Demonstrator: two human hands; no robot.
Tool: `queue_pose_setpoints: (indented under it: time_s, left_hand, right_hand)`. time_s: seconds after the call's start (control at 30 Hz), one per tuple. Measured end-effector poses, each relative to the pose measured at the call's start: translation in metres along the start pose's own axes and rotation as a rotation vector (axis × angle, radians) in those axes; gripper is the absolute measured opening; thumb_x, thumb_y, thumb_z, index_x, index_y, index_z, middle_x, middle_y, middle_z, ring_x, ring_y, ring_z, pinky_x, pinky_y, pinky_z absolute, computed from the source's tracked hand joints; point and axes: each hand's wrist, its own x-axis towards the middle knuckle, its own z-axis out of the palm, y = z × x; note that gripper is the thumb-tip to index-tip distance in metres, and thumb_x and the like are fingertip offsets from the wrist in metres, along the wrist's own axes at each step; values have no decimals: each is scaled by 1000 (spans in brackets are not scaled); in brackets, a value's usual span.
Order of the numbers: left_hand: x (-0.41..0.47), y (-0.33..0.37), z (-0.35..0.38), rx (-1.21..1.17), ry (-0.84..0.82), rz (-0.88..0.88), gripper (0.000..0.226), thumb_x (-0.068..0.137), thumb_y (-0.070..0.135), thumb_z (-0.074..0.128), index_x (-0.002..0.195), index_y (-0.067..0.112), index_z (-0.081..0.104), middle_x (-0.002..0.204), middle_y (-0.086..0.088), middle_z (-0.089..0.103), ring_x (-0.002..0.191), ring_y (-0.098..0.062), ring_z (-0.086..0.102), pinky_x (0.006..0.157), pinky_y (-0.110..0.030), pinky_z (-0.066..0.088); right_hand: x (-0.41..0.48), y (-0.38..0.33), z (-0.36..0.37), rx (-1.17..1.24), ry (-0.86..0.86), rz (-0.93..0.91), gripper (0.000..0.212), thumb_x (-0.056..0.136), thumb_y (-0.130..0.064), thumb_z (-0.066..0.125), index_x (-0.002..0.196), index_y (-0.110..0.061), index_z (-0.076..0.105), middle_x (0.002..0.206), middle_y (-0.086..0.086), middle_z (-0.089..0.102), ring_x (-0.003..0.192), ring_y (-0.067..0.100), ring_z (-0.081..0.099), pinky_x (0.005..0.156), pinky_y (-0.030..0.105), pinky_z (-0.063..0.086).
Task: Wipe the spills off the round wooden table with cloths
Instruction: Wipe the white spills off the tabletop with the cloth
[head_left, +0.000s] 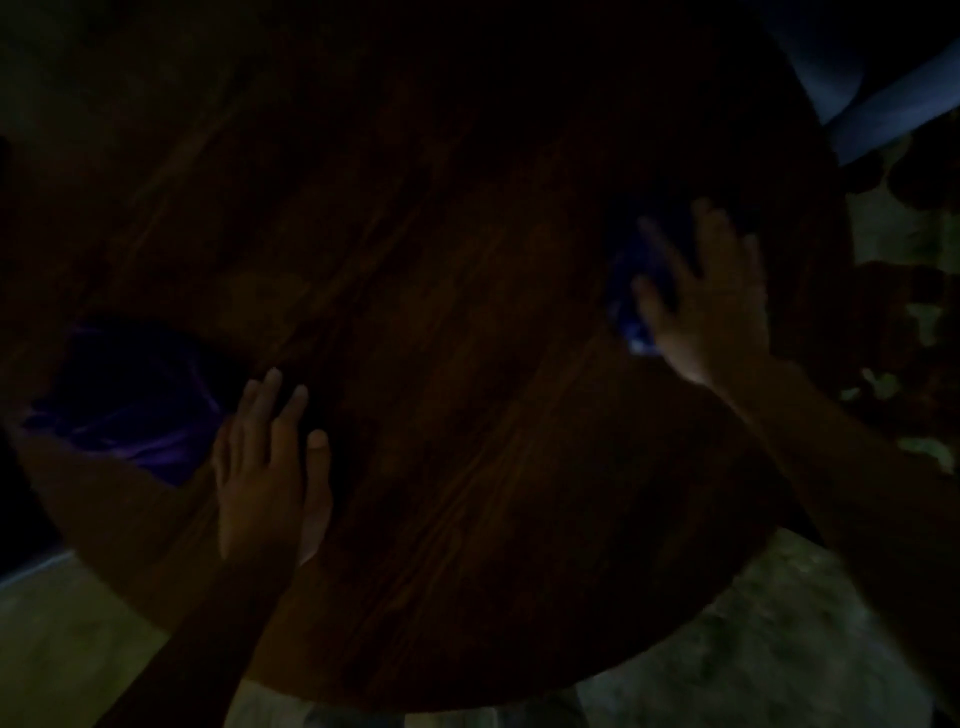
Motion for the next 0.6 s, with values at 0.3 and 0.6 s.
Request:
queue_pose_setpoints:
  time_s: [0.3, 0.6]
  left_hand:
    - [11, 1, -25, -165, -93, -44, 62, 106, 54, 35, 150, 17, 59, 167, -3, 45, 158, -26, 33, 123, -56, 30]
    - [116, -115, -122, -314, 48, -36, 50, 102, 45, 41, 146, 26, 57, 148, -2, 61, 139, -19, 55, 113, -40, 46]
  right_hand:
    - [-148, -172, 25, -5, -245, -914, 66, 103, -55, 40, 161, -34, 18, 171, 10, 3, 158, 31, -2, 126, 58, 8]
    - [-15, -124, 7, -69, -99, 176, 69, 95, -71, 7, 158, -45, -6, 171, 12, 0, 158, 30, 1, 123, 63, 11]
